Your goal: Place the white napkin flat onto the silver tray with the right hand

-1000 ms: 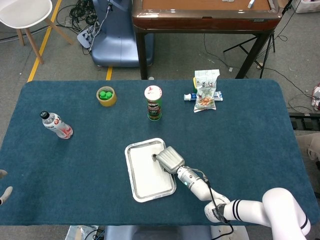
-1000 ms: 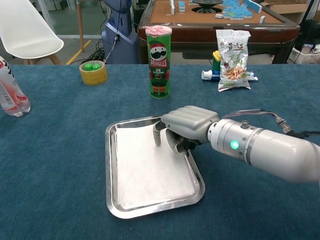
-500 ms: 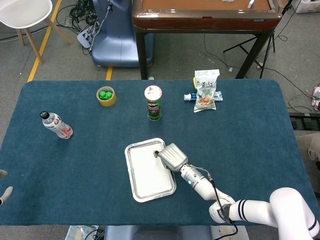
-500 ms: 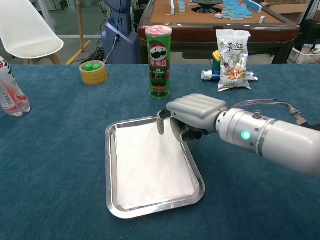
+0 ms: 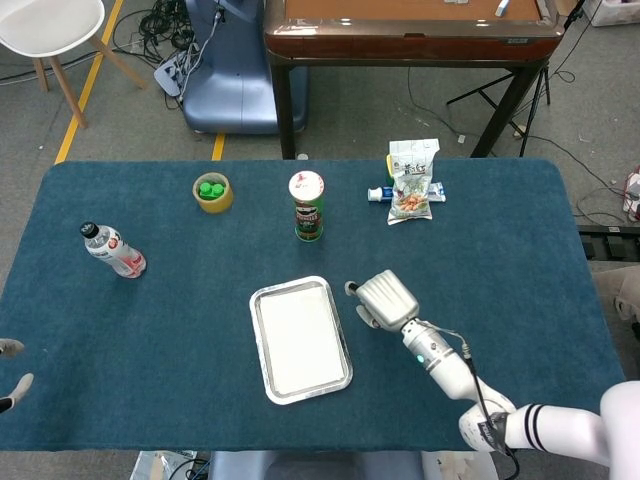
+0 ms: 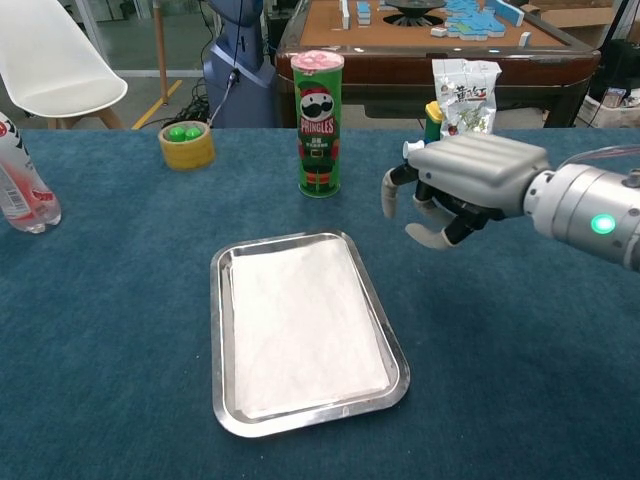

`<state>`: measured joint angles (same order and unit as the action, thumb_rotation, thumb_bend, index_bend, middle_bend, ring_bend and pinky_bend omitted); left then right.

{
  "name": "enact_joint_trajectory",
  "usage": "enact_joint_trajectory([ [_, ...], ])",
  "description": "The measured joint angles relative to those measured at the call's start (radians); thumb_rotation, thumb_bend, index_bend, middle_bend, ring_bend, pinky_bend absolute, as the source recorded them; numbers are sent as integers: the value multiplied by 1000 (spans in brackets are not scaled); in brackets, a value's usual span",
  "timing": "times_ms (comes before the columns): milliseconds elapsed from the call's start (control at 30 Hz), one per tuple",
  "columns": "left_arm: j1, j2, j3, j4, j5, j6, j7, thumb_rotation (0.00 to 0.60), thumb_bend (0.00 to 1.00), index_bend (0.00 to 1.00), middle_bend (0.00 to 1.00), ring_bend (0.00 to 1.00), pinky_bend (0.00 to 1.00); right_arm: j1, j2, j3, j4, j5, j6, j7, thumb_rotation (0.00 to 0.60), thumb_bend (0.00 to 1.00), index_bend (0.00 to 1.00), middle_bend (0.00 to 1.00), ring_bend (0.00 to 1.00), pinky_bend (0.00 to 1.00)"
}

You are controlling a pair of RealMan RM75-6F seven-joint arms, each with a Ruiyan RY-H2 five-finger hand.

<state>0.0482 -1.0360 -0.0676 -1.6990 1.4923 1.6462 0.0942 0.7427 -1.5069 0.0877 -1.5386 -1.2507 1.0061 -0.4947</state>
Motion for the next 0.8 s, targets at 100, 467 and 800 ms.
enact_joint_trajectory([
  [100,-1,-2,0,2,-1,-2,2,600,215,438,487,376,539,-22,77,-10,-77,42,12,-58,600,287,390,564,513,716],
  [467,-12,-20,7,9,-1,-25,28,600,215,438,487,377,539,-167,340,-85,-316,127,193,-215,600,279,439,566,483,519],
  [800,-17,-33,11,17,4,-29,39,600,215,438,487,375,539,-356,429,-152,-397,47,387,-127,600,280,440,567,482,519],
])
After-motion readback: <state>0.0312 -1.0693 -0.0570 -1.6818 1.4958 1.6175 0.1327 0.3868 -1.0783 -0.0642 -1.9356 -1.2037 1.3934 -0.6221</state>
